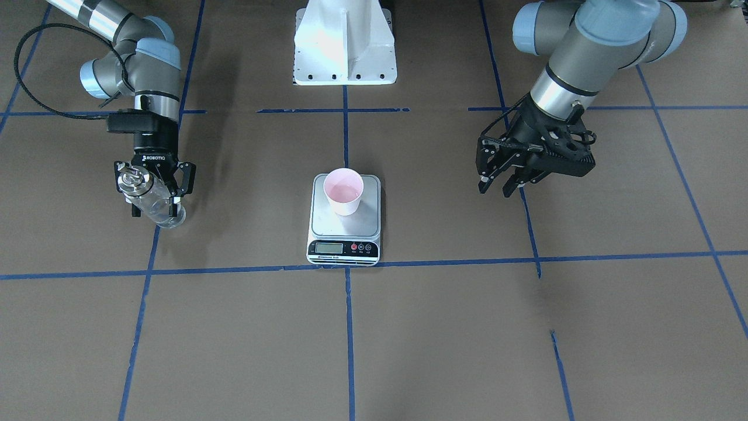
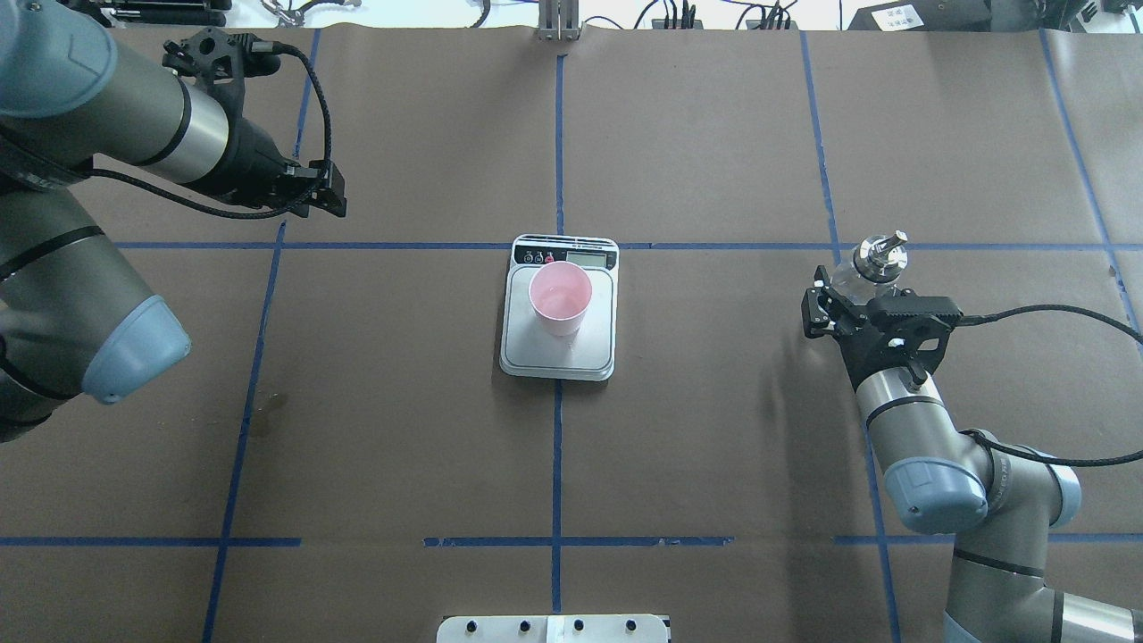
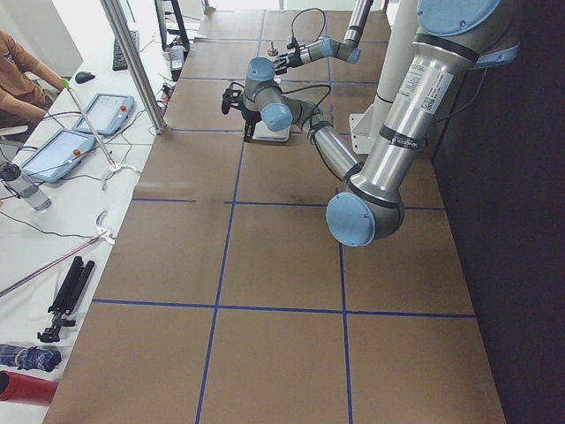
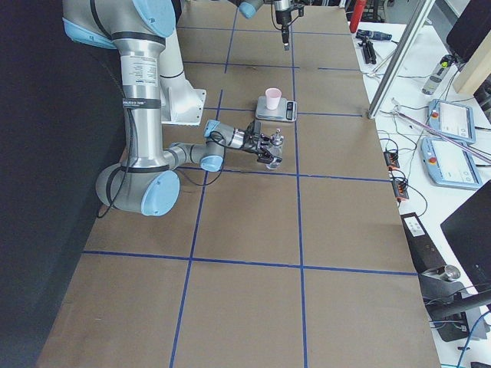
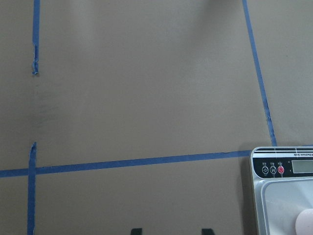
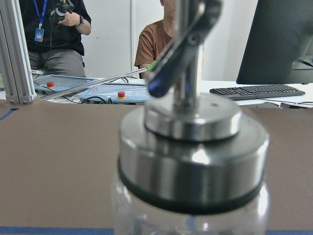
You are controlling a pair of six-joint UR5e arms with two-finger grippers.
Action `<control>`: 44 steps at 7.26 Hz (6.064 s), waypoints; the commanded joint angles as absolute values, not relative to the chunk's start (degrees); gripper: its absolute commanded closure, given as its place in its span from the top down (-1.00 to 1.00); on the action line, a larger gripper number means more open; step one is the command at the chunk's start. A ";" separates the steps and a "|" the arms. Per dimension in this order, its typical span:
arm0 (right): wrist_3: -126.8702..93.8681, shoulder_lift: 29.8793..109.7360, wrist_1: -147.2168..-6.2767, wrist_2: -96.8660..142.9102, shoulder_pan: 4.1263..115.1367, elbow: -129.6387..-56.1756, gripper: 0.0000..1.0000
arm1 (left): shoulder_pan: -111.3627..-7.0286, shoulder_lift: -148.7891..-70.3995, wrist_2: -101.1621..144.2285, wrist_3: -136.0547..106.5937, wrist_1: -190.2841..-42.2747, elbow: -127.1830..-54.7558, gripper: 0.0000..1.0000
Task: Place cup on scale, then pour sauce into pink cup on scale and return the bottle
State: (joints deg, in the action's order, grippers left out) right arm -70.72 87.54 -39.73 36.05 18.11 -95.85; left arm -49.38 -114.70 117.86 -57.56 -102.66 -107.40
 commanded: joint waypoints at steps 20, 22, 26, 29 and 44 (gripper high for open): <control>-72.60 88.68 -39.29 36.04 16.09 -96.14 1.00 | -49.31 -114.61 117.86 -57.66 -102.57 -107.76 0.03; -72.60 92.43 -37.46 35.16 13.90 -97.56 1.00 | -49.39 -114.61 117.86 -57.66 -102.57 -107.67 0.03; -72.51 94.91 -33.05 34.01 9.50 -99.83 1.00 | -49.39 -114.61 117.86 -57.66 -102.57 -107.84 0.03; -72.51 102.35 -32.96 37.77 8.17 -104.22 1.00 | -49.39 -114.26 117.86 -57.74 -102.57 -108.10 0.05; -3.96 83.44 -74.68 131.97 82.40 -89.30 1.00 | -67.02 -102.67 124.23 -22.91 -101.95 -105.22 0.05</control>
